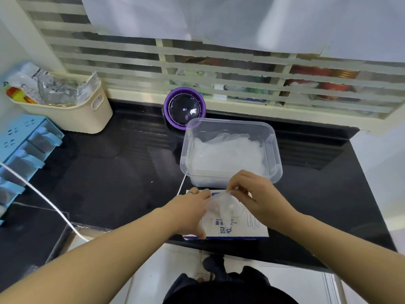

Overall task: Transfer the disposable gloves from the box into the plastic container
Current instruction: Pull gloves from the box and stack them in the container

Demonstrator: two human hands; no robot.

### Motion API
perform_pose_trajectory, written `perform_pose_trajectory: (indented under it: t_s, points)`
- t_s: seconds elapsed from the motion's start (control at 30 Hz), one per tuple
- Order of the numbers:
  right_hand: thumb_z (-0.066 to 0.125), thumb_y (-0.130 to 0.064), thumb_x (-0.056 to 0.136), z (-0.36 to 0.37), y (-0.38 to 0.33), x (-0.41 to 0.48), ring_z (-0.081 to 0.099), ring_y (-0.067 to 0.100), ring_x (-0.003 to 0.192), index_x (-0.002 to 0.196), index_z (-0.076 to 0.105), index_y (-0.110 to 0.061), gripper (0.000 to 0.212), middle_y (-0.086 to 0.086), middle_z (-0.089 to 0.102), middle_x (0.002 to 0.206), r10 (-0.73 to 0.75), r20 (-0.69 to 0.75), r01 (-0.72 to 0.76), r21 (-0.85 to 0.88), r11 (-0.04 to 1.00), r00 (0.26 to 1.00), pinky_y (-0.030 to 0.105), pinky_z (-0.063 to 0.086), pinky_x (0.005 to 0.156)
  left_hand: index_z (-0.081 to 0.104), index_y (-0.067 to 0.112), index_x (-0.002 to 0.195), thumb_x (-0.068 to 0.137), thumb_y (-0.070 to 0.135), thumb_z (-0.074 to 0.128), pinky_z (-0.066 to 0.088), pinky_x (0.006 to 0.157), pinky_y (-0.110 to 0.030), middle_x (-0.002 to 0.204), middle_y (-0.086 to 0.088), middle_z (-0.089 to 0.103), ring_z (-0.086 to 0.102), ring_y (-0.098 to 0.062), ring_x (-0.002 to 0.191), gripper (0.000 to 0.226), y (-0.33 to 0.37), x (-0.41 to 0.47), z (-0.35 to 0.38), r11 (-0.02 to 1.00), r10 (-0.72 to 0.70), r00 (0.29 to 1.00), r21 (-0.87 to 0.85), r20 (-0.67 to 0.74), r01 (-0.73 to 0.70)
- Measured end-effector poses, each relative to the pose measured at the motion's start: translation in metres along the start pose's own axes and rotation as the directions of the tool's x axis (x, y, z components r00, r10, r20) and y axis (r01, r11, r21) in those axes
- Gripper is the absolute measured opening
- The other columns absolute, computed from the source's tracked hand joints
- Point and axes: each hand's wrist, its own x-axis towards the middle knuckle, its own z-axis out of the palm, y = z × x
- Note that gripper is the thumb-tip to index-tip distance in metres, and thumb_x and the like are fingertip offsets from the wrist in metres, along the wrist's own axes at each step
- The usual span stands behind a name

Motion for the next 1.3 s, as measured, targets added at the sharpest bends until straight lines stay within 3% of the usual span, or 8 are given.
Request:
perform_pose_trajectory:
  t_s: [0.13,0.27,0.43,0.57,0.73,1.03,1.2,1.3]
  points:
    - [0.053,-0.021,0.096,0.002,-0.008,-0.003,0.054,0.006,0.082,0.094,0.062,-0.021,0.009,-0.021,0.049,0.092,-0.045,0.171,0.066,-0.117,0.991,0.984,0.018,0.046,0.075,0.031,0.023,0.142,0.074,0.046,0.075,0.048,0.093,-0.041,0.137,0.005,0.032,0.031,-0.022,0.125,0.084,-0.004,0.005,0.005,0.999,0.044,0.999,0.012,0.005,-0.044]
    - [0.048,-0.031,0.097,0.002,-0.007,-0.001,0.052,0.002,0.086,0.099,0.053,-0.033,0.006,-0.026,0.053,0.095,0.18,0.179,-0.181,-0.013,0.983,0.967,0.015,0.045,0.076,0.034,0.019,0.141,0.07,0.053,0.076,0.039,0.102,-0.043,0.143,0.003,0.026,0.028,-0.023,0.129,0.089,-0.01,0.009,0.008,0.998,0.049,0.998,0.05,-0.034,-0.047]
    - [0.059,-0.061,0.075,0.006,0.001,-0.011,0.048,0.0,0.095,0.131,0.037,-0.042,0.062,-0.027,0.046,0.113,0.324,0.341,-0.28,-0.174,0.944,0.882,0.021,0.043,0.083,0.045,0.026,0.138,0.069,0.049,0.078,0.026,0.115,-0.037,0.156,0.004,0.008,0.003,-0.016,0.144,0.079,-0.02,0.007,0.014,0.988,0.111,0.992,-0.104,-0.06,-0.117]
    - [0.056,-0.025,0.086,0.029,0.005,-0.005,0.05,0.014,0.099,0.111,0.059,-0.021,0.025,-0.008,0.051,0.109,0.309,0.317,-0.128,-0.481,0.867,0.897,0.03,0.044,0.076,0.022,0.03,0.152,0.071,0.051,0.077,0.022,0.117,-0.03,0.159,0.009,-0.001,0.0,-0.013,0.146,0.1,-0.027,0.009,0.019,0.982,0.107,0.994,-0.151,-0.025,-0.109]
    - [0.055,0.001,0.085,0.039,0.002,0.008,0.052,0.016,0.067,0.07,0.059,-0.007,0.017,0.001,0.06,0.069,0.3,0.058,-0.3,-0.009,0.954,0.952,0.038,0.048,0.065,0.028,0.012,0.148,0.073,0.058,0.073,0.034,0.11,-0.036,0.154,-0.003,0.019,0.018,-0.022,0.14,0.099,-0.024,0.007,0.013,0.995,0.099,0.995,0.001,-0.004,-0.099]
    - [0.058,-0.018,0.092,-0.034,-0.039,0.057,0.059,0.014,0.076,0.102,0.065,-0.006,0.017,0.0,0.063,0.083,0.4,-0.111,-0.391,0.098,0.915,0.91,0.021,0.049,0.075,0.018,0.028,0.152,0.08,0.05,0.071,0.016,0.115,-0.026,0.16,0.008,0.009,0.01,-0.013,0.146,0.093,-0.025,0.002,-0.015,0.973,0.135,0.989,-0.197,0.053,-0.122]
    - [0.05,-0.02,0.096,-0.077,-0.049,0.07,0.044,0.006,0.06,0.075,0.055,-0.015,0.022,-0.009,0.047,0.067,0.31,-0.123,-0.333,-0.301,0.893,0.943,0.012,0.037,0.057,0.058,0.035,0.127,0.088,0.046,0.063,0.041,0.103,-0.019,0.126,0.019,0.062,0.056,0.004,0.114,0.041,-0.039,-0.02,-0.093,0.757,0.098,0.995,-0.651,0.031,-0.054]
    - [0.057,-0.012,0.092,-0.091,-0.057,0.068,0.049,0.007,0.077,0.092,0.065,-0.017,0.01,-0.009,0.055,0.087,0.099,-0.062,-0.117,-0.48,0.869,0.993,0.014,0.038,0.072,0.068,0.018,0.11,0.081,0.054,0.05,0.052,0.095,-0.029,0.112,0.001,0.072,0.065,-0.016,0.109,0.05,-0.041,-0.029,-0.127,0.2,0.029,0.997,-0.977,-0.067,-0.071]
